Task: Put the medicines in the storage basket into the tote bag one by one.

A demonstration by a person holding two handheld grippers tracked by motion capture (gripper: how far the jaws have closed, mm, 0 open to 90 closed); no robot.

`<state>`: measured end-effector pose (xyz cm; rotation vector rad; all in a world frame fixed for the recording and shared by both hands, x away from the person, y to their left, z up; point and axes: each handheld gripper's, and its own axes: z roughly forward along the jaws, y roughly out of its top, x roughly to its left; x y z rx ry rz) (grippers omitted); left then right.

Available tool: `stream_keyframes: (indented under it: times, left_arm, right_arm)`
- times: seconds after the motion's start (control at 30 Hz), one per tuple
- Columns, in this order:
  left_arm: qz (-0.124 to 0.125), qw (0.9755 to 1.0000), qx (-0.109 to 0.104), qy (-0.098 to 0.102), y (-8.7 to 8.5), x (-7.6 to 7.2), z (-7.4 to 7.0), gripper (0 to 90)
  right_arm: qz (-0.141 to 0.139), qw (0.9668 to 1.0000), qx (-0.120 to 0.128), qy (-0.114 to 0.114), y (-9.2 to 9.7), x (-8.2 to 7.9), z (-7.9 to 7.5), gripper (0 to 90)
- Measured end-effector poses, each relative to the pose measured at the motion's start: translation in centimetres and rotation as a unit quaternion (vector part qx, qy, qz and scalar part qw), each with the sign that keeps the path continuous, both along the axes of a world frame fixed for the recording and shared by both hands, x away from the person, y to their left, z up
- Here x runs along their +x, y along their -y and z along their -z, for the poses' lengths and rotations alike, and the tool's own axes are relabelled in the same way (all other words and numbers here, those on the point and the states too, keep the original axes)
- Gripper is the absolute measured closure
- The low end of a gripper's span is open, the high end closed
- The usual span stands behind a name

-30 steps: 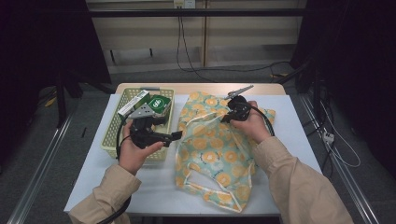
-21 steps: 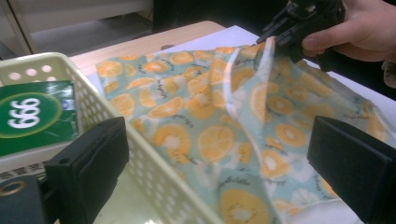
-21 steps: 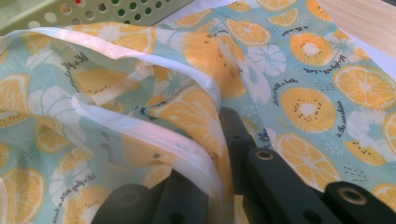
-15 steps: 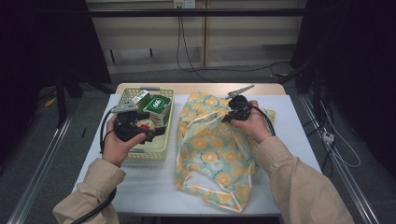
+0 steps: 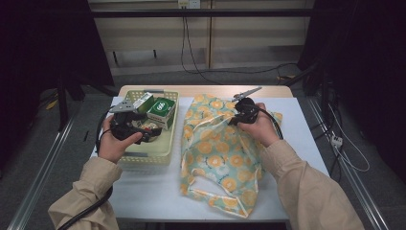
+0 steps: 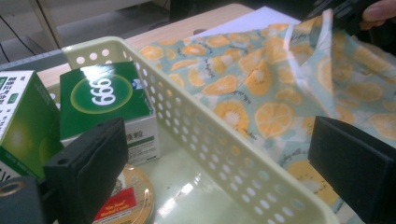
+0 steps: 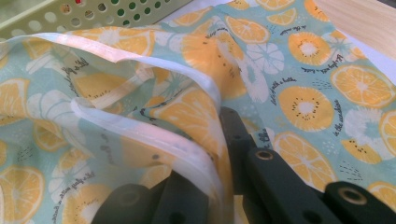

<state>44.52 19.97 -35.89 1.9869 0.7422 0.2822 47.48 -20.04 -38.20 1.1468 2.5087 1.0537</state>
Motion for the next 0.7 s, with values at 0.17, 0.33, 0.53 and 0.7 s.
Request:
stream_keyframes:
  times: [0.17, 0.33, 0.53, 0.7]
  left_arm:
    - [-0.012, 0.9998, -0.01, -0.012, -0.5, 0.8, 0.3, 4.8]
    - [-0.02, 0.9996, -0.001, -0.022, -0.8, 1.5, 0.8, 5.1]
    - [-0.028, 0.9992, 0.012, -0.023, -0.9, 2.3, 1.5, 5.4]
    - [-0.031, 0.9988, 0.023, -0.031, -0.8, 3.2, 1.9, 5.6]
  right_arm:
    - [-0.001, 1.0, 0.001, 0.001, 0.1, -0.1, -0.1, 88.9]
    - [-0.003, 1.0, 0.003, 0.002, 0.1, -0.1, -0.2, 88.9]
    - [-0.005, 1.0, 0.003, 0.0, 0.1, 0.0, 0.1, 88.9]
    - [-0.007, 1.0, 0.004, 0.0, 0.1, 0.0, 0.2, 88.9]
